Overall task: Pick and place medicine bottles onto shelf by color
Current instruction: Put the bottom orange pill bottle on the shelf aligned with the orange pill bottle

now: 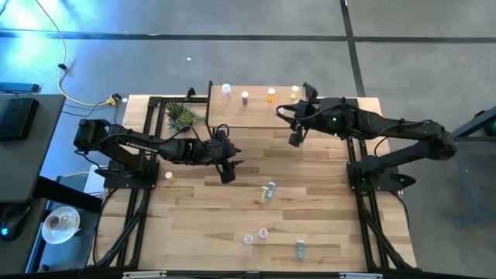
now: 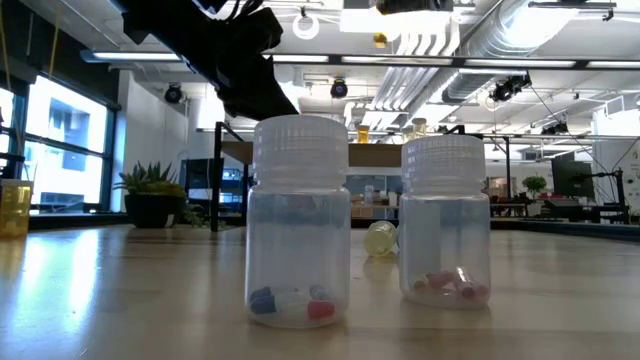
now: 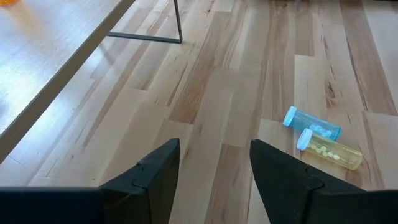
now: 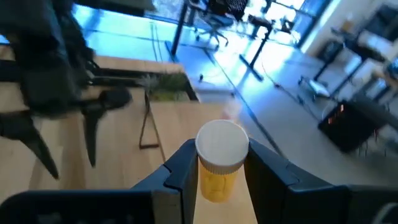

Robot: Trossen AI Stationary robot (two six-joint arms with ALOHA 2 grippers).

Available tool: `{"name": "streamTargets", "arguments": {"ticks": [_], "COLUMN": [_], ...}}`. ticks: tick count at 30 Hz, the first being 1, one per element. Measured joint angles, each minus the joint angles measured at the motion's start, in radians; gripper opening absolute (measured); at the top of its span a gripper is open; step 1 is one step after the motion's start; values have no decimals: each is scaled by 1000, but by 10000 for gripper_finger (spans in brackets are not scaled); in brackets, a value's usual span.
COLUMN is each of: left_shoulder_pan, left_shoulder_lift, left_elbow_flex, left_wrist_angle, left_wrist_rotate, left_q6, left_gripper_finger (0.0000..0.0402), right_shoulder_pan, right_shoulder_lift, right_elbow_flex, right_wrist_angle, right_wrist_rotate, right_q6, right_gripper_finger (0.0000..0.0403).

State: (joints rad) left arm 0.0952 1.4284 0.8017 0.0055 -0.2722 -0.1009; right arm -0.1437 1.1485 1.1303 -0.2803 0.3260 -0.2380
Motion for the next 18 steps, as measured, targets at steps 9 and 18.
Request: {"name": "streamTargets", "arguments": {"ticks": [9, 18], "left_shoulder_pan": [0, 0], "left_shoulder_lift": [0, 0], "left_elbow_flex": [0, 0], "left_wrist_angle": [0, 4], "left_wrist_rotate": [0, 3], "left_q6": [0, 0], "left_gripper_finger": [184, 184], "right_shoulder_pan": [-105, -181], "right_shoulder_lift": [0, 110], "right_elbow_flex": [-260, -273], "right_wrist_angle": [288, 395], "right_wrist_rotate": [-15, -53], "right_q6": [137, 195], "right_gripper_finger": [99, 99]}}
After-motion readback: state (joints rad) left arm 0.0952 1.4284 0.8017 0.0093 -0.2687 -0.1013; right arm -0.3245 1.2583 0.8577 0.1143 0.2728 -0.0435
